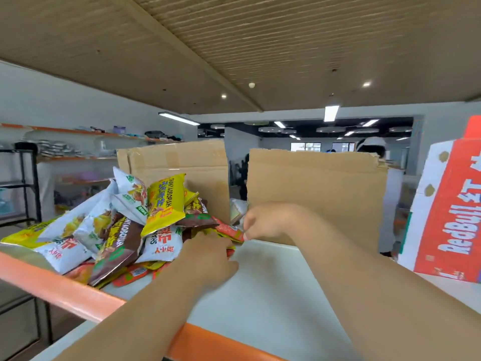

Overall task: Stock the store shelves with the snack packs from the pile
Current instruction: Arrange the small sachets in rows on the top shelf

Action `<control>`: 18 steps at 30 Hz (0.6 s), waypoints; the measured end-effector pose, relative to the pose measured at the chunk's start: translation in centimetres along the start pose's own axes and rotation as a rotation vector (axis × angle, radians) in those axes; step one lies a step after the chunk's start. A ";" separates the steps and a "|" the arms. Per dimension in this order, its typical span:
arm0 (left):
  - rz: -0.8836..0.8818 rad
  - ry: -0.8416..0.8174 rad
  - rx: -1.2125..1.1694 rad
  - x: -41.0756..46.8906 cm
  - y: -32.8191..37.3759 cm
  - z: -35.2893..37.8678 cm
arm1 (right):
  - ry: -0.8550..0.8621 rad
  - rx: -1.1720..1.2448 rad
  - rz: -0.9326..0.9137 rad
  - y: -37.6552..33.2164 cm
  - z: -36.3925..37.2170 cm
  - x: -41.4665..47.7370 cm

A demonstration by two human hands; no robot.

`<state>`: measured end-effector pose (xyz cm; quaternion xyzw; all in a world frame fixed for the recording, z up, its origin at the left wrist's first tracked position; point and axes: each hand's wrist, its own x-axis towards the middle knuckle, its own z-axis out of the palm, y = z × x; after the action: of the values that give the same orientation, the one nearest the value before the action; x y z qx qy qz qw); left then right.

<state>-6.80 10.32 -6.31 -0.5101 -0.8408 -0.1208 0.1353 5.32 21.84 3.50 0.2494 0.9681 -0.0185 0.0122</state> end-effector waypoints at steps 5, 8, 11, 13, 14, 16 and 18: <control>0.023 -0.030 -0.096 0.7 -0.7 0.1 | -0.088 -0.090 0.061 -2.2 2.2 4.1; 0.058 -0.008 -0.275 0.9 -1.0 -0.4 | -0.031 -0.063 0.108 -2.1 3.3 5.9; 0.031 -0.033 -0.433 0.7 -0.9 -0.8 | 0.033 -0.011 0.120 -1.7 5.1 6.7; -0.002 -0.027 -0.527 0.4 -0.8 -1.1 | 0.050 0.001 0.140 -1.5 5.8 6.8; -0.021 -0.005 -0.561 0.4 -0.7 -1.1 | 0.059 0.046 0.133 -1.3 6.0 6.8; -0.055 0.043 -0.569 0.3 -0.8 -1.3 | 0.092 0.071 0.105 -1.2 6.1 6.6; -0.046 0.040 -0.482 0.3 -0.9 -1.3 | 0.084 0.070 0.092 -1.3 6.3 6.2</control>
<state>-7.62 9.72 -5.01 -0.5060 -0.7962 -0.3310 0.0234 -0.62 23.47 -2.97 0.2946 0.9540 -0.0410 -0.0365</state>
